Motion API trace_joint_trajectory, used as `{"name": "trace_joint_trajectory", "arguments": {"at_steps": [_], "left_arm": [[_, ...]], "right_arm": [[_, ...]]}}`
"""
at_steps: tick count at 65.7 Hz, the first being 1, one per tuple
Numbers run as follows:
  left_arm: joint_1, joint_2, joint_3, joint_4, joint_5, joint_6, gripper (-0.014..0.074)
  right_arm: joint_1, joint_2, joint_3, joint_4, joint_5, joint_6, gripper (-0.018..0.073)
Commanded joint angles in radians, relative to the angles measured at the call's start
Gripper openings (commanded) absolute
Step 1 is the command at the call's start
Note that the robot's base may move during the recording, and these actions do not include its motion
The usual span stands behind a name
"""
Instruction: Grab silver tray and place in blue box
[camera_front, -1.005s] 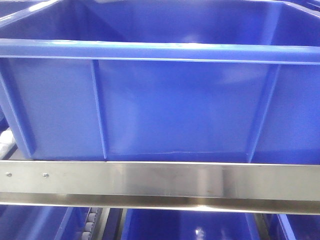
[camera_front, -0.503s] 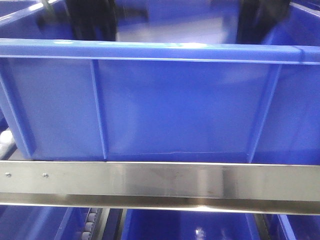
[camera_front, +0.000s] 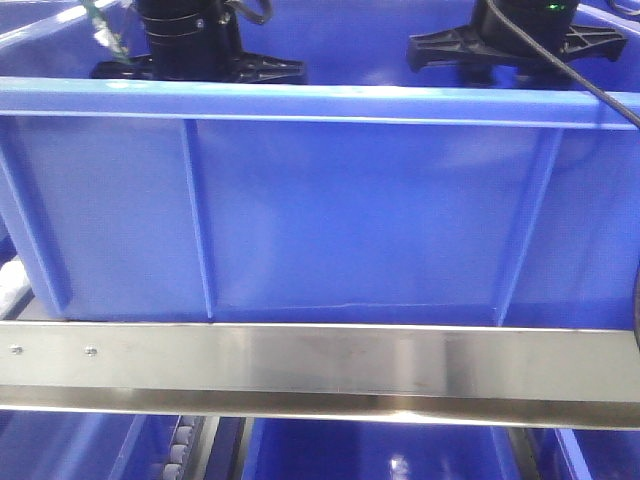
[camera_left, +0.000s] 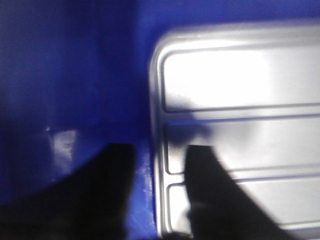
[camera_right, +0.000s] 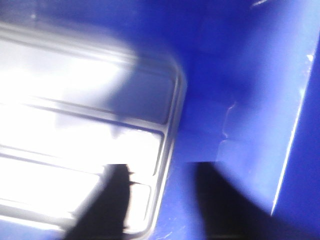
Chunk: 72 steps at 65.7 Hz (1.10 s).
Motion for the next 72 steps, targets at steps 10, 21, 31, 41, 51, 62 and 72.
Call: {"name": "trace_joint_trajectory", "arguments": {"at_steps": [10,21,31,41,51,62,72], "left_arm": [[-0.005,-0.062,-0.103,-0.003,0.013,0.037,0.0417],[-0.026,-0.126,-0.182,0.001,0.085,0.09,0.0408],[-0.044,-0.238,-0.18,0.02,0.115,0.098,0.0339],[-0.075,-0.361,-0.106,0.067,0.123,0.12,0.0215],[-0.105,-0.496,0.068,0.087,0.078,0.12,0.005],[-0.146,-0.644,0.244,0.085,0.02,0.12,-0.011],[-0.188,-0.782,0.394,0.102,-0.044,0.12,-0.0105]], "right_arm": [[-0.004,-0.093,-0.059,-0.019,-0.026,-0.011,0.0617],[-0.004,-0.188,-0.064,-0.019,-0.012,-0.011,0.0525],[-0.003,-0.296,-0.051,-0.019,0.012,-0.011,0.0339],[-0.002,-0.416,0.03,-0.019,-0.001,-0.011,0.0182],[-0.002,-0.559,0.18,-0.019,-0.045,-0.011,0.0096],[-0.002,-0.718,0.339,-0.019,-0.133,-0.011,0.0051],[-0.002,-0.898,0.501,-0.019,-0.217,-0.028,0.0051]]}}
